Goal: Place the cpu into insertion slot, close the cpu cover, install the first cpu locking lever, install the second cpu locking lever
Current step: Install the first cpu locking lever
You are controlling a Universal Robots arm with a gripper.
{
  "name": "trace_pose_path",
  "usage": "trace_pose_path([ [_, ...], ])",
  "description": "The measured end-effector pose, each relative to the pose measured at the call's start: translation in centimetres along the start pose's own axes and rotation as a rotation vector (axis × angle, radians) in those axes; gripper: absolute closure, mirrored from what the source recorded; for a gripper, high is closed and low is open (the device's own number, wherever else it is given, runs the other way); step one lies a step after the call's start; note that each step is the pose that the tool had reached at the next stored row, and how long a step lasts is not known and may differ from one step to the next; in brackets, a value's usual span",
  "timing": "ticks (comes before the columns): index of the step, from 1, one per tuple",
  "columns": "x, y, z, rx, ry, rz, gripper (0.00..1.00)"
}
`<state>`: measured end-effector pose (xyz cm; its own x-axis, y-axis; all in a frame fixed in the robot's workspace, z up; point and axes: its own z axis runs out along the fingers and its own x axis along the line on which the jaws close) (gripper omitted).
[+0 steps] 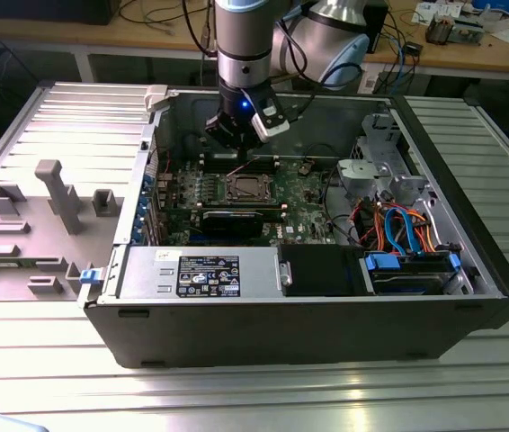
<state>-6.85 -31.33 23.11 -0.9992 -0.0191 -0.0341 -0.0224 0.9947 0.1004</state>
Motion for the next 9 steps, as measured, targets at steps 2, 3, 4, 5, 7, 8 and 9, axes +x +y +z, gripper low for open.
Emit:
trace_pose_path([
  [2,-0.19,0.08,0.09,-0.0001,0.0004,-0.004,0.89],
  [3,-0.3,0.11,0.13,-0.0001,0.0004,-0.004,0.89],
  [4,-0.52,0.16,0.22,-0.0001,0.0004,-0.004,0.89],
  [5,-0.66,0.18,0.32,-0.0001,0.0004,-0.004,0.89],
  [7,-0.85,0.16,0.49,0.0,0.0005,-0.004,0.89],
  [8,-1.01,0.14,0.65,-0.0001,0.0005,-0.004,0.89],
  [9,-1.11,0.13,0.73,0.0,0.0005,-0.003,0.89],
])
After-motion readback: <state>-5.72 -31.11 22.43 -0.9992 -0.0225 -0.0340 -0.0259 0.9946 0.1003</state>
